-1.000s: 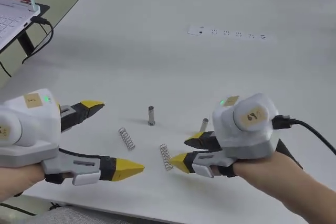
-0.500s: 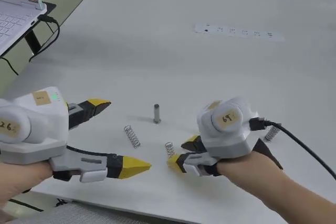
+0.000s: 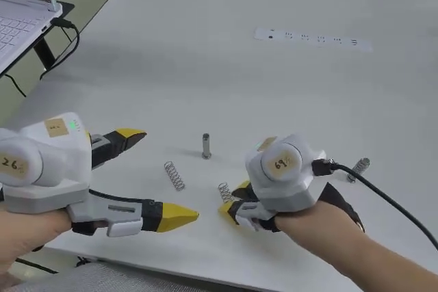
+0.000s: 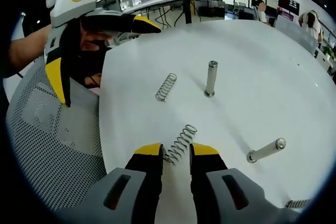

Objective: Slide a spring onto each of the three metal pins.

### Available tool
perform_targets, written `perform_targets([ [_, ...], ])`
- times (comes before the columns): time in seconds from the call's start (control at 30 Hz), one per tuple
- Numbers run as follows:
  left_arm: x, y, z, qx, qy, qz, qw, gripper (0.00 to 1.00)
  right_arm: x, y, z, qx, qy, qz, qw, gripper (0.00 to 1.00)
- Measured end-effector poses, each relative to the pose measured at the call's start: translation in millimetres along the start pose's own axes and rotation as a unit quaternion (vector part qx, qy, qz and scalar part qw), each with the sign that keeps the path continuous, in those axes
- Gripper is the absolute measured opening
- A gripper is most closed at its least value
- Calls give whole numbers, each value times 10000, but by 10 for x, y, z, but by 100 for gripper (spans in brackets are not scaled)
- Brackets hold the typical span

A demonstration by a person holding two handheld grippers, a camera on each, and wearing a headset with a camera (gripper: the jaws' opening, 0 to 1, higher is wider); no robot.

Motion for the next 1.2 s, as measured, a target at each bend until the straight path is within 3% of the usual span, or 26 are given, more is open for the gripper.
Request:
perform_targets([
  [0.17,-7,-3,-2,-3,-6,4,10000,95,-11,-1,12,322,51,180,9993,8],
  [0.4,-9,-11,7,-13,12,18,10000,95,-10,8,21,561,37,275,9980,7],
  [0.73,-31,-42,-27,-69,6,79,9999,95,181,-58,-8,441,-166,221,9986,7],
  [1.2,-61,-114,-102,-251,-27,187,9995,89,373,-106,119,436,-123,100,9989,7],
])
Point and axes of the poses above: the centre of the closed fingertips' face, and the gripper's own axes: x roughly backward along the fingers, y roughly to its left, z roughly out of its underside, the point moved 5 cm from there along x, roughly backward along the fingers, and after that the axes turned 15 degrees about y, right-handed, at the moved point
